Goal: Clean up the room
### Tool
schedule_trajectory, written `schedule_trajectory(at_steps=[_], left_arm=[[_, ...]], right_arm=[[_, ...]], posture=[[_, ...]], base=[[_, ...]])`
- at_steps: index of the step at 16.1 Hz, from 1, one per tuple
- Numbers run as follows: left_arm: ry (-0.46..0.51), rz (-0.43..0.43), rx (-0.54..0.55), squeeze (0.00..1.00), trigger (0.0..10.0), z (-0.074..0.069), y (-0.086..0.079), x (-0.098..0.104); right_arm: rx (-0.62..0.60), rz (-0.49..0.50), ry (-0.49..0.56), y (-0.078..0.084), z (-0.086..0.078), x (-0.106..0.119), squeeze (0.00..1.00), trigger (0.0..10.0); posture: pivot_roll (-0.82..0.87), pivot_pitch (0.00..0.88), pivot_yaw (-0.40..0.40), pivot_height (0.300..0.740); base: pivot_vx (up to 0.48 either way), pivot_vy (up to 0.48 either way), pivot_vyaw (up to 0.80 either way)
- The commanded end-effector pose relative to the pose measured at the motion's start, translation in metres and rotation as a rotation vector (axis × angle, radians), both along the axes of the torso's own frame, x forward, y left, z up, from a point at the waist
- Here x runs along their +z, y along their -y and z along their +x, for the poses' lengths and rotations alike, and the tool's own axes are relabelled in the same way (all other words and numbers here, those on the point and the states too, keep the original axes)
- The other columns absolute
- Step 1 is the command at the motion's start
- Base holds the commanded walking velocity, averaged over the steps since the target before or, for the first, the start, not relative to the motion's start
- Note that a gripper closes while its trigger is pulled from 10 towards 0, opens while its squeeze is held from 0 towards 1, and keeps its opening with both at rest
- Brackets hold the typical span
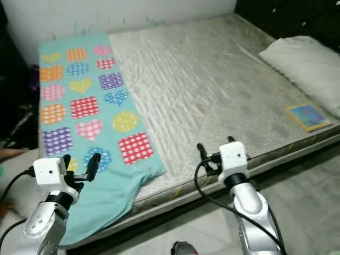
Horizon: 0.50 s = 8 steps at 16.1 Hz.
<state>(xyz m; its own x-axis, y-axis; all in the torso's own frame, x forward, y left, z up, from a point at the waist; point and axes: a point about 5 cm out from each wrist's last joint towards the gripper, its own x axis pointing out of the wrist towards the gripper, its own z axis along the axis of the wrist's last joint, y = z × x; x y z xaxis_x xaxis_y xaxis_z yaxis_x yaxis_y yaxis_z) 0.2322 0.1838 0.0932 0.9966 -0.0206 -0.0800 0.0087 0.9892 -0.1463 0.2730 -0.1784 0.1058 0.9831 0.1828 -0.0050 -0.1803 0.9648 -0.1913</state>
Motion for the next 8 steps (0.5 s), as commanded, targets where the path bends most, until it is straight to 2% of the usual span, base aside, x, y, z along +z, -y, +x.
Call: schedule_trajectory(at_steps=[1,3,8], left_arm=[[-0.036,0.027,0.04,0.0,10.0,-0.0062,-0.0111,-0.0053],[-0.036,0.029,0.041,0.0,10.0,-0.0054,-0.0111,-0.0051],[-0.032,0.022,0.04,0.0,10.0,-0.0029,-0.0097,-0.0043]], right_arm=[[0.02,-0.012,0.016,-0.007,-0.0003,0.0009,0.0,10.0],[0.02,-0.013,0.019,-0.0078,0.0005,0.001,0.0,10.0],[0.022,-0.019,0.024,-0.0083,0.0019,0.001,0.0,10.0]], posture=[[-0.17,0.133,0.001,0.74],[-0.17,0.133,0.001,0.74],[-0.17,0.134,0.004,0.74]], base=[[0.0,0.0,0.0],[0.0,0.0,0.0],[0.0,0.0,0.75]])
